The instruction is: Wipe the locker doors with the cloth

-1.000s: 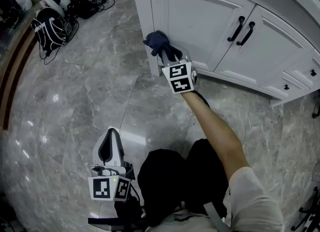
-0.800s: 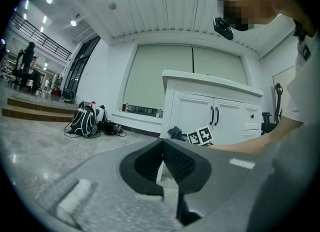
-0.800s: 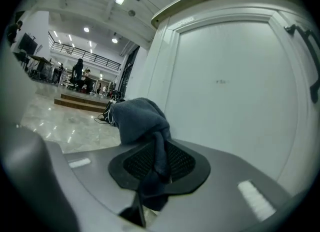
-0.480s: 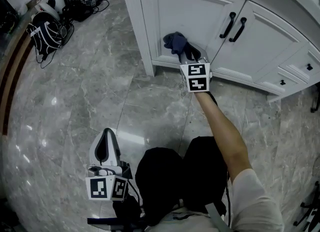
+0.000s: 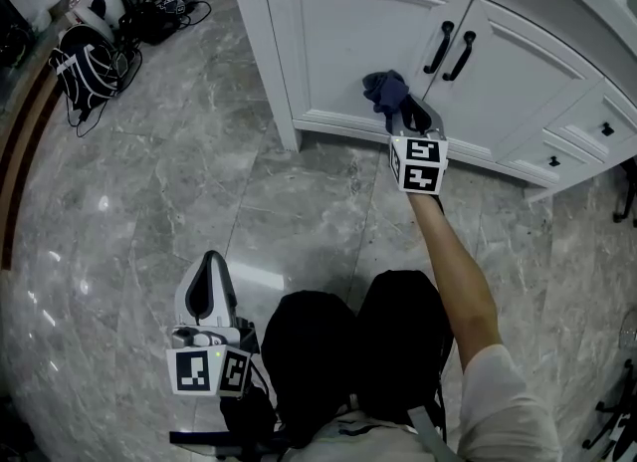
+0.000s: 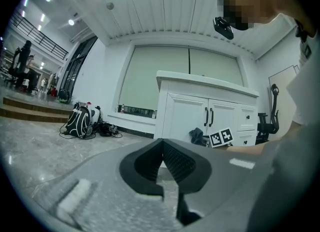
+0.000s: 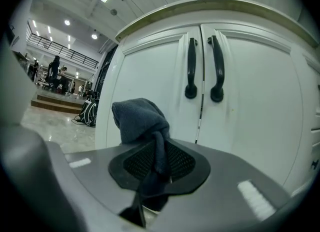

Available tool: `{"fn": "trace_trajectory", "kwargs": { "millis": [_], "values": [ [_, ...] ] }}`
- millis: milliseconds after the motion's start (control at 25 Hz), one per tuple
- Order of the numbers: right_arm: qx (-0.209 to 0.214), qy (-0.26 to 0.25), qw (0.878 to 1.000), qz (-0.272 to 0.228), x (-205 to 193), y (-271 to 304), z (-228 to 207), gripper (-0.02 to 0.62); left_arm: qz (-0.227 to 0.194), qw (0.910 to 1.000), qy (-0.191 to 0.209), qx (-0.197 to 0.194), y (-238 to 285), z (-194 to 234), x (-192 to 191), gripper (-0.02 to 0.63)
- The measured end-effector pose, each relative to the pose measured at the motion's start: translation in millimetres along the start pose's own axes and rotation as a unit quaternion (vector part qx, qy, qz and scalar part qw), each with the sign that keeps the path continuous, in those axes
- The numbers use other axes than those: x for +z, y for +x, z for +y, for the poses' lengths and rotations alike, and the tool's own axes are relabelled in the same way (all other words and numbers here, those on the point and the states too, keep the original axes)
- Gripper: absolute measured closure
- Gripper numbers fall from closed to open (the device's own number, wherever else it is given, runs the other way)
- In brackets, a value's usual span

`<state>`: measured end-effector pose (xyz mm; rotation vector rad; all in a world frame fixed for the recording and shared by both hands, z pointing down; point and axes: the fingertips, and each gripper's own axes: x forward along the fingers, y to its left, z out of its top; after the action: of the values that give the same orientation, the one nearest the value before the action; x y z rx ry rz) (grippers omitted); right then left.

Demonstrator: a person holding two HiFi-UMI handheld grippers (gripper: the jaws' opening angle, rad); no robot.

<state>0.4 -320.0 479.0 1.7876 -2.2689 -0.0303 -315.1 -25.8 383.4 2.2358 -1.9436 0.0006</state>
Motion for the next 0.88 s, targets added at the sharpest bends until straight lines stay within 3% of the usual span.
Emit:
{"fn": "trace_trajectory", "kwargs": {
  "millis": [160,520,720,880],
  "values": [
    [0.031,-0.023,0.999,-0.02,9,-15,23,0.525,-0.003,1.0,0.0,0.002,-1,1,0,0.604],
    [0.154,-0.018,0.987,-0.037,18,-13,146,0.526,0.003,1.0,-0.008,0.001,-2,7,-9,0.604],
    [0.174,-0.012,0.985,-0.002,-1,31,187,0.526,0.011,0.9998,-0.009,0.011,-5,17,-15,0.604],
    [0.147,0.003,0.988,0.055,-33,68,190,0.526,0.017,0.9996,-0.006,0.02,-8,24,-17,0.604]
  ]
}}
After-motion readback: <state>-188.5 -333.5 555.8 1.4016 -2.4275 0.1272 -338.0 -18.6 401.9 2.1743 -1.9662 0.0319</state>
